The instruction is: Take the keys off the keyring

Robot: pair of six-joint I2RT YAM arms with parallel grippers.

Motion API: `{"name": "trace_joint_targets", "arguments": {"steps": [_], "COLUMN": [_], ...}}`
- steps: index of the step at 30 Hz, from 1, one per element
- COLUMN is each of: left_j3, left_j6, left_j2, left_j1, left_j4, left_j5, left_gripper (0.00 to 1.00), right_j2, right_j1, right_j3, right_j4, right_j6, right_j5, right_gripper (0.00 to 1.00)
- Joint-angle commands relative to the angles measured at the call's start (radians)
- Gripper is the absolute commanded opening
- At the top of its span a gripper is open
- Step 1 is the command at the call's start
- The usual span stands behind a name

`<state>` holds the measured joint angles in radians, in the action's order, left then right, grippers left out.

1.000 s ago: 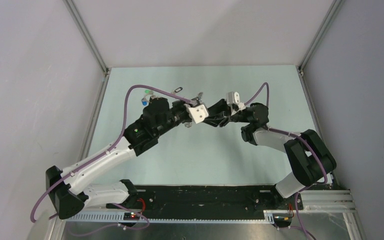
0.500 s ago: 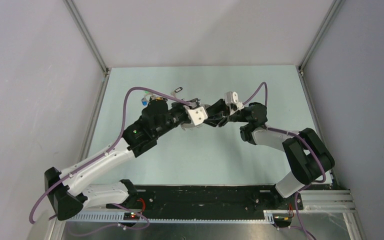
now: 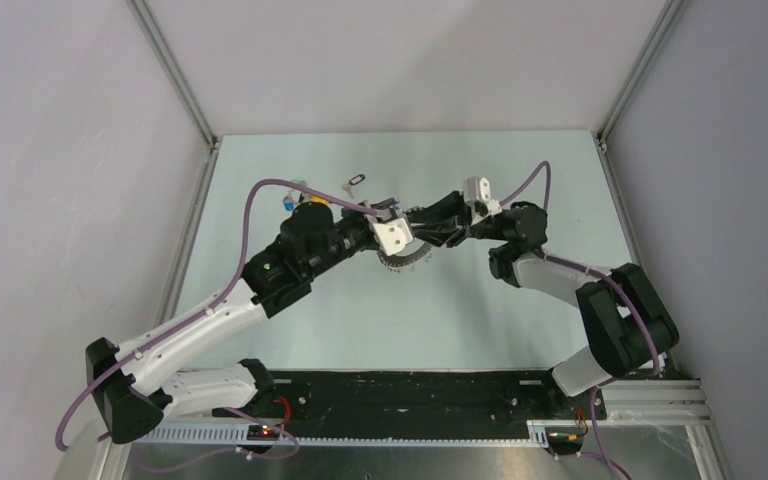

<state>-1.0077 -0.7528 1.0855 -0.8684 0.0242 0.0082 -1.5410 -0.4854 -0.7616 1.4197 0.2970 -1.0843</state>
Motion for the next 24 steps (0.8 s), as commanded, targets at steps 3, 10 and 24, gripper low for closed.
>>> {"name": "trace_joint_targets", "arguments": {"steps": [3, 10, 24], "left_j3": [-0.005, -0.021, 0.065], "left_j6": [0.004, 0.087, 0.111], "left_j2": [-0.030, -0.022, -0.104], "left_j1": [-0.003, -0.004, -0.002], "left_j4": [-0.068, -0.070, -0.104], "left_j5": [0.019, 0.005, 0.055], "left_gripper": [0.00, 0.00, 0.00], "right_j2": [0.084, 0.089, 0.239], "right_j1": [0.056, 0.072, 0.056], "right_j3": [-0.010, -0.010, -0.068], "right_j4": [0.049, 0.049, -0.538], "right_j6": [0.038, 0.035, -0.105], "right_j5": [-0.009, 0.029, 0.291], "right_gripper": [0.28, 0.29, 0.35]}}
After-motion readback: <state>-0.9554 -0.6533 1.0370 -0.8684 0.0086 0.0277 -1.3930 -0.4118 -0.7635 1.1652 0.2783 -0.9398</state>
